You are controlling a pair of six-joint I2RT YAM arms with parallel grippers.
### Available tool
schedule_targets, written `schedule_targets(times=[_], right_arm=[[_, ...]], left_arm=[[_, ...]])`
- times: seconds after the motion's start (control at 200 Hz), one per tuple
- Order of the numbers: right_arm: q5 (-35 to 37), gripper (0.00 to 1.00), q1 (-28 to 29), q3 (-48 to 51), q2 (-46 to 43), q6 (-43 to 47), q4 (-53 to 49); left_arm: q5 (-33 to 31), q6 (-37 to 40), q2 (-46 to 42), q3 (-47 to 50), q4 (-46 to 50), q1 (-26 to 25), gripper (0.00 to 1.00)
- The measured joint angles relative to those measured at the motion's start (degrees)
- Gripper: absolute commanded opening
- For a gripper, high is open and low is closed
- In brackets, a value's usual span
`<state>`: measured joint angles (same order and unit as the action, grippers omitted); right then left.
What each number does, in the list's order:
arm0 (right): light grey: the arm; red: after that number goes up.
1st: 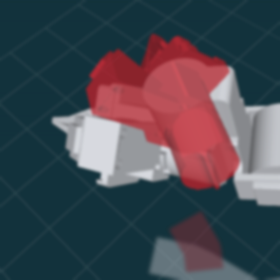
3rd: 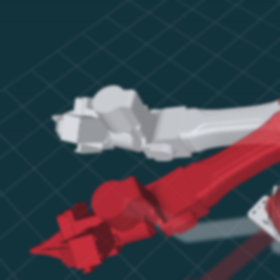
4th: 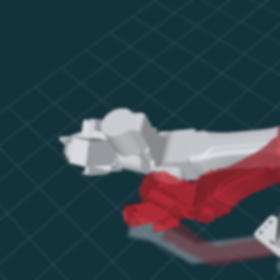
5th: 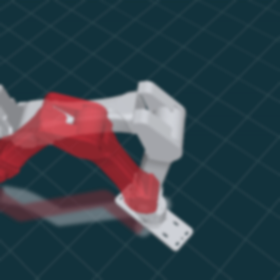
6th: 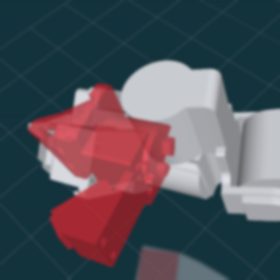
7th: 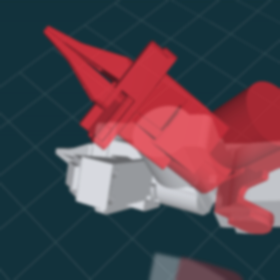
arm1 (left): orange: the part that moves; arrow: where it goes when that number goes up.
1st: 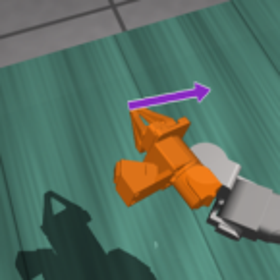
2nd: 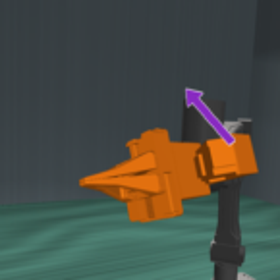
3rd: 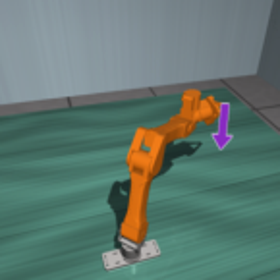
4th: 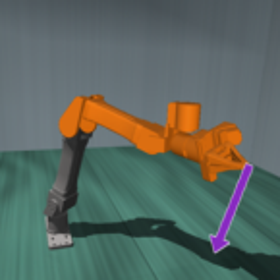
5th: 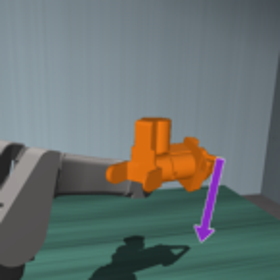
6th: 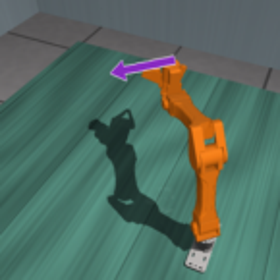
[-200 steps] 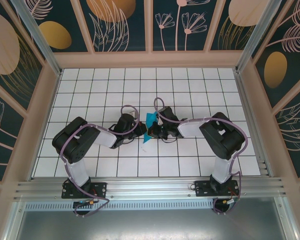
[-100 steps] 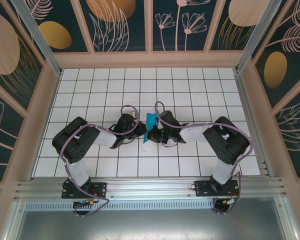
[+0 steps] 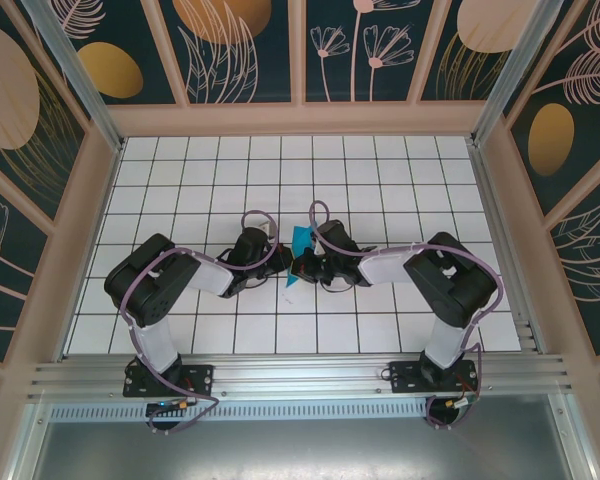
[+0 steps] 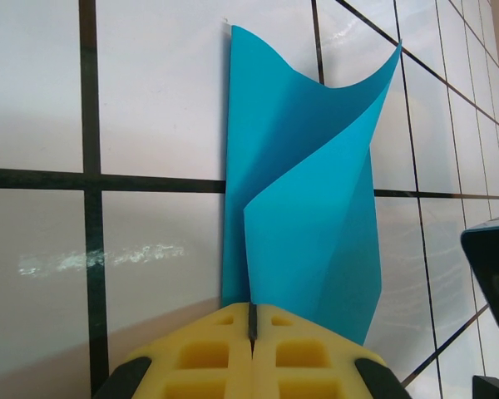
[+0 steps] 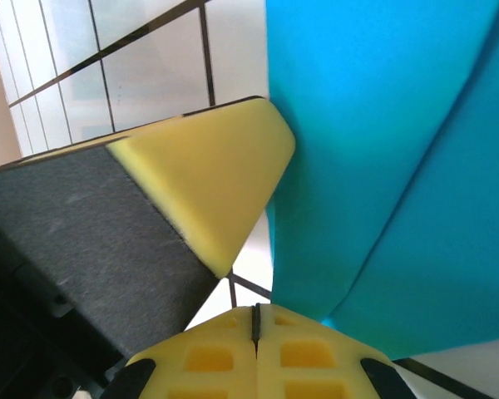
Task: Fold a paper plane with a square sheet of paper (pick it up from the middle)
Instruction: Fourth fold the wing at the center of the table.
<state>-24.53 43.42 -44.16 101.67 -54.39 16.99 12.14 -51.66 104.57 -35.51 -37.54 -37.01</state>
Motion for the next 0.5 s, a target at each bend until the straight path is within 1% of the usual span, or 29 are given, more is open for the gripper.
schedule_targets(times=[0.275, 0.5], right_arm=[[-0.83, 0.05, -0.02, 0.46, 2.97, -0.26, 3.06], [-1.07, 0.05, -0.02, 0.76, 3.32, -0.20, 4.13]], left_arm=[[-0.15, 0.00, 0.00, 0.07, -0.04, 0.00, 0.00], [-0.20, -0.02, 0.00, 0.39, -0.68, 0.00, 0.00]])
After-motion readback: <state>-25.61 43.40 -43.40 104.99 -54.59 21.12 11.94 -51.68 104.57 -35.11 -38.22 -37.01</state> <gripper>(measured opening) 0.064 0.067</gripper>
